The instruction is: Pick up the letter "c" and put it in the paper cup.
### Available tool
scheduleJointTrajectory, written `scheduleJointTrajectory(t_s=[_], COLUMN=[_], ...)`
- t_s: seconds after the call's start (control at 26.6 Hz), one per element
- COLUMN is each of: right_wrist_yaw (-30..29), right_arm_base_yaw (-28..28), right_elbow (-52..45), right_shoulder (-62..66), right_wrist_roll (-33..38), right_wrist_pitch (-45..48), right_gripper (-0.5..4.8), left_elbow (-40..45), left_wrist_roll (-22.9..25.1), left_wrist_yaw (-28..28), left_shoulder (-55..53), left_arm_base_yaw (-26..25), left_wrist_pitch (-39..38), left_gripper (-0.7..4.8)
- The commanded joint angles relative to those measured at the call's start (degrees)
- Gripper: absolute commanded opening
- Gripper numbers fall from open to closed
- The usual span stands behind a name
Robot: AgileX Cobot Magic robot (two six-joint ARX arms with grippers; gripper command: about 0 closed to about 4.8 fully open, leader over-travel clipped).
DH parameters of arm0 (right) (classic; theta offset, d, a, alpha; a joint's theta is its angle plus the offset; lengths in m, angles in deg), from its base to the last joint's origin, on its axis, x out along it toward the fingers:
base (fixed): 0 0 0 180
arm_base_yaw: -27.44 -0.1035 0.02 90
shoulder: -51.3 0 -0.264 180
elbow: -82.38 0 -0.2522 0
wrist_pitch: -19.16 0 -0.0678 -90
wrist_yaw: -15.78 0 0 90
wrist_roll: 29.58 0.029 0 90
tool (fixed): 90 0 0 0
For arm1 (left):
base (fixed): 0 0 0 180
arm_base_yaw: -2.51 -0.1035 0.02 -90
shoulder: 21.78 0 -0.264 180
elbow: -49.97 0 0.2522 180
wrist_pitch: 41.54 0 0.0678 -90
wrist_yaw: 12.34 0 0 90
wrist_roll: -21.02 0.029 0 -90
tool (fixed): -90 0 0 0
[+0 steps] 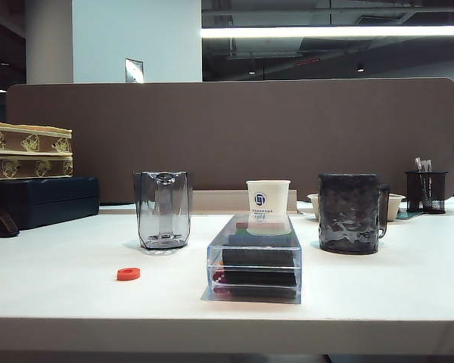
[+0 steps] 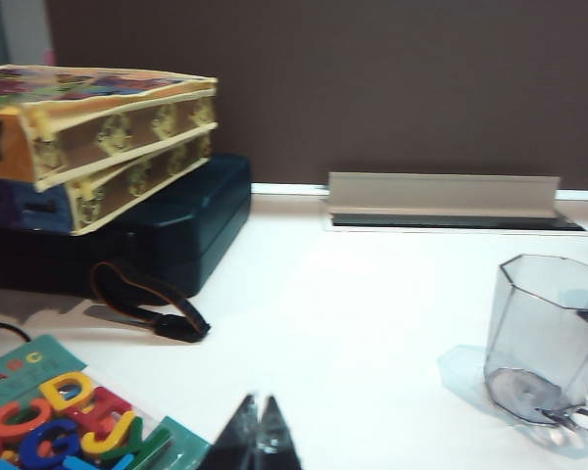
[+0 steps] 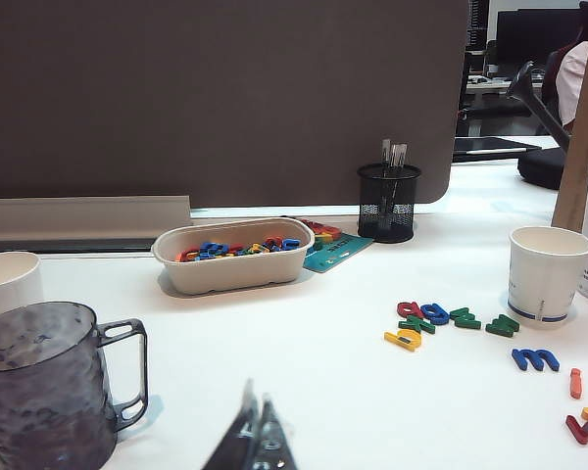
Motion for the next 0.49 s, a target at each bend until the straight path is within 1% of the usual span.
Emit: scheduleJointTrajectory(t_s=[0.04, 0.3, 0.49], right_wrist_yaw=[-0.1, -0.1, -0.1], right_arm_base_yaw=[-0.1, -0.1, -0.1], right_elbow=[-0.4, -0.4, -0.4], right_shoulder=[0.0, 0.0, 0.0], right_wrist_roll=[0.2, 0.2, 0.2], right_wrist_pitch=[0.9, 0.1, -0.4], right_gripper=[-0.01, -0.01, -0.01], left_elbow=[-0.2, -0.2, -0.2], left_wrist_roll=[-0.2, -0.2, -0.2], left_wrist_yaw=[-0.2, 0.3, -1.8], left_shoulder=[0.0, 0.0, 0.0], left_arm_base_yaw=[0.0, 0.0, 0.0], left_wrist_pitch=[0.4, 0.5, 0.3], left_gripper=[-0.05, -0.05, -0.01])
